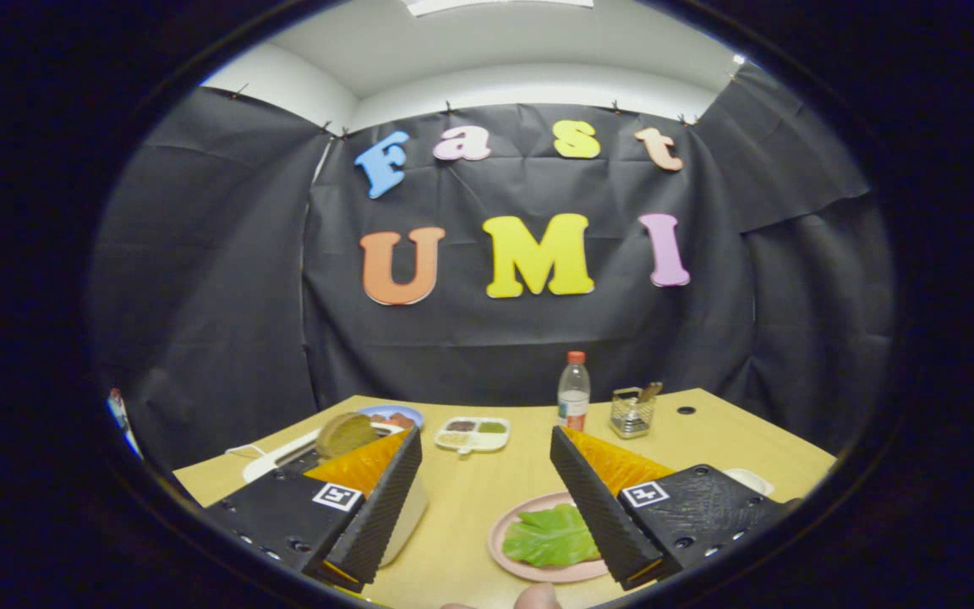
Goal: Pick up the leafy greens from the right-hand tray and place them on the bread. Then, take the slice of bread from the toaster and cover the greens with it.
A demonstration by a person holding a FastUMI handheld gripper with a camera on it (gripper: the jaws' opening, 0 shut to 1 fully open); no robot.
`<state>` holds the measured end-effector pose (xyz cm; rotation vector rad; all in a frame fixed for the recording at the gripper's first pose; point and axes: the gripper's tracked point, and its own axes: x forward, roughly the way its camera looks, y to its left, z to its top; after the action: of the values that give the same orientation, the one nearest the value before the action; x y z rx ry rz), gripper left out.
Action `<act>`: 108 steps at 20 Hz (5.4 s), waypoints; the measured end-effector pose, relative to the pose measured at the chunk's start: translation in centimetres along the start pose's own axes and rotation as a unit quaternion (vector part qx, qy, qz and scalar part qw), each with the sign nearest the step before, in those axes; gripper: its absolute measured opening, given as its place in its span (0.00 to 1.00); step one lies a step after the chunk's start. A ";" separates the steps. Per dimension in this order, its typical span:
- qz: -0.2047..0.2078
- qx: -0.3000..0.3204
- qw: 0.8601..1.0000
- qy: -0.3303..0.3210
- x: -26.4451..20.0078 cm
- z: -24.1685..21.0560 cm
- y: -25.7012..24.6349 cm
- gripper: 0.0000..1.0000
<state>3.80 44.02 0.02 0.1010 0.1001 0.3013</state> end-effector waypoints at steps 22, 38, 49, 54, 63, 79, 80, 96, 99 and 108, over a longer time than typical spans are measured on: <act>-0.014 -0.005 0.994 0.106 9.5 -6.1 9.9 0.25; 0.030 0.100 0.994 0.026 5.4 4.6 6.5 0.09; -0.034 0.122 0.992 0.011 1.9 2.2 -5.9 0.08; -0.049 0.129 0.990 0.026 1.7 -1.3 -8.2 0.09; -0.069 0.150 0.983 0.078 4.1 -9.0 -10.8 0.09; -0.062 0.151 0.980 0.113 3.4 -13.4 -14.3 0.48; -0.060 0.149 0.980 0.118 3.4 -13.6 -14.5 0.56; -0.072 -0.006 0.997 0.040 -2.4 -3.3 -22.1 0.96; -0.052 -0.011 0.999 0.013 -5.1 0.5 -22.2 0.96; -0.057 -0.003 0.997 -0.045 -9.4 6.2 -24.0 0.95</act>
<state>2.52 17.90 4.16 0.1016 0.0146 0.1826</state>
